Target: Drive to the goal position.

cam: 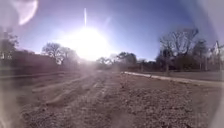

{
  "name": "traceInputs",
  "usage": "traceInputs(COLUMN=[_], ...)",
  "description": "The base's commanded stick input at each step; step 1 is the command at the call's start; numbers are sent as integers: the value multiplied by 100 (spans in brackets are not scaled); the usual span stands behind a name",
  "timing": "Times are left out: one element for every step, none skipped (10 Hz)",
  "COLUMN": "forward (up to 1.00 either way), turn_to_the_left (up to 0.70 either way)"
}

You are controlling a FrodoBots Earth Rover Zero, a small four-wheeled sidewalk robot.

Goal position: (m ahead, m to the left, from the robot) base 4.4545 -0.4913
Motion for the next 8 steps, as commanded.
traceInputs(forward=[50, 50, 50, 50, 50, 50, 50, 50], turn_to_the_left=[0, 0, 0, 0, 0, 0, 0, 0])
